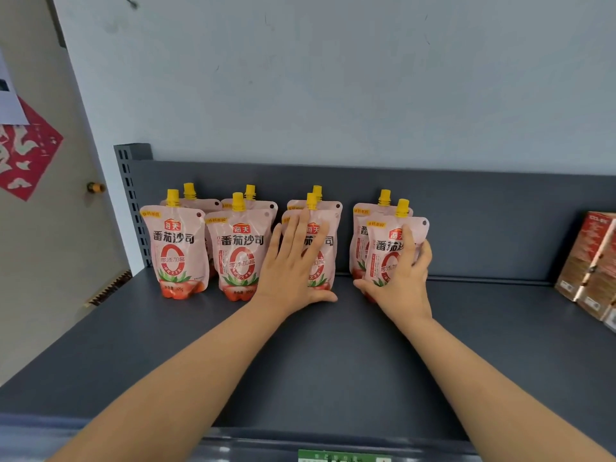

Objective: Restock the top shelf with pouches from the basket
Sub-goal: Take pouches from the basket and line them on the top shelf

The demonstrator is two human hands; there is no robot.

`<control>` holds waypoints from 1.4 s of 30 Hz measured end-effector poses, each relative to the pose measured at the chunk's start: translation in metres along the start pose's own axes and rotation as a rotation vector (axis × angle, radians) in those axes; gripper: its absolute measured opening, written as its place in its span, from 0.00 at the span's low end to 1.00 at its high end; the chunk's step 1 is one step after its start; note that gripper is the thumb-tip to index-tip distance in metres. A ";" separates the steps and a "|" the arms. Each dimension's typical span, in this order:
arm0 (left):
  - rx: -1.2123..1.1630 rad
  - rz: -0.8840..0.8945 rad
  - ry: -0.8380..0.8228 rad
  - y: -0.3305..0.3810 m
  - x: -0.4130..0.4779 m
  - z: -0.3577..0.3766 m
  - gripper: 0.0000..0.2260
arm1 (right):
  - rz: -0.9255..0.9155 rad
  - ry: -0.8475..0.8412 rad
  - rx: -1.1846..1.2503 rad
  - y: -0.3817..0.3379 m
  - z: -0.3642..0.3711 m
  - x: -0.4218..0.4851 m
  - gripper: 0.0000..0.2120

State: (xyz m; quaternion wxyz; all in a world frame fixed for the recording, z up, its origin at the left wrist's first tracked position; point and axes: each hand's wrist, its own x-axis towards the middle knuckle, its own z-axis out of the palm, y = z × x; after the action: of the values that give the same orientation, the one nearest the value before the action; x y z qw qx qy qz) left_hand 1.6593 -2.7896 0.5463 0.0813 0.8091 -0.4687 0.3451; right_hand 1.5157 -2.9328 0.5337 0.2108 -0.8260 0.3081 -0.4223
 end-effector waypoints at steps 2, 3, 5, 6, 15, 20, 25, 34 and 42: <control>0.012 0.033 0.017 -0.005 -0.001 0.002 0.56 | -0.053 -0.009 0.004 0.003 -0.004 -0.002 0.59; 0.010 0.050 0.020 -0.007 -0.002 0.002 0.55 | -0.071 -0.018 -0.003 0.002 -0.006 -0.004 0.59; 0.004 0.083 0.016 -0.011 -0.004 0.002 0.53 | -0.087 -0.037 -0.014 0.000 -0.007 -0.005 0.59; 0.000 0.100 0.014 -0.013 -0.006 0.002 0.53 | -0.089 -0.043 -0.011 -0.003 -0.006 -0.006 0.59; 0.030 0.222 -0.034 -0.027 -0.005 -0.003 0.47 | -0.095 -0.068 -0.123 -0.008 -0.001 -0.005 0.60; 0.045 0.216 -0.042 -0.030 -0.004 -0.003 0.48 | 0.001 -0.116 -0.363 -0.015 -0.001 -0.006 0.62; 0.062 0.202 -0.033 -0.030 -0.011 -0.007 0.47 | -0.005 -0.147 -0.501 -0.013 -0.014 -0.013 0.60; -0.047 0.225 0.025 -0.009 -0.018 -0.033 0.47 | 0.054 -0.088 -0.596 -0.019 -0.066 -0.053 0.53; -0.379 0.341 0.168 0.086 -0.016 -0.082 0.47 | 0.249 0.039 -0.724 -0.007 -0.172 -0.127 0.50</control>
State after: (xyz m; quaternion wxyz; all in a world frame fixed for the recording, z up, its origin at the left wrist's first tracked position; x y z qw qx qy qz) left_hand 1.5445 -2.7881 0.5807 0.2106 0.6572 -0.6462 0.3258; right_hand 1.3180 -2.8556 0.5607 -0.0508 -0.7951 0.5391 -0.2731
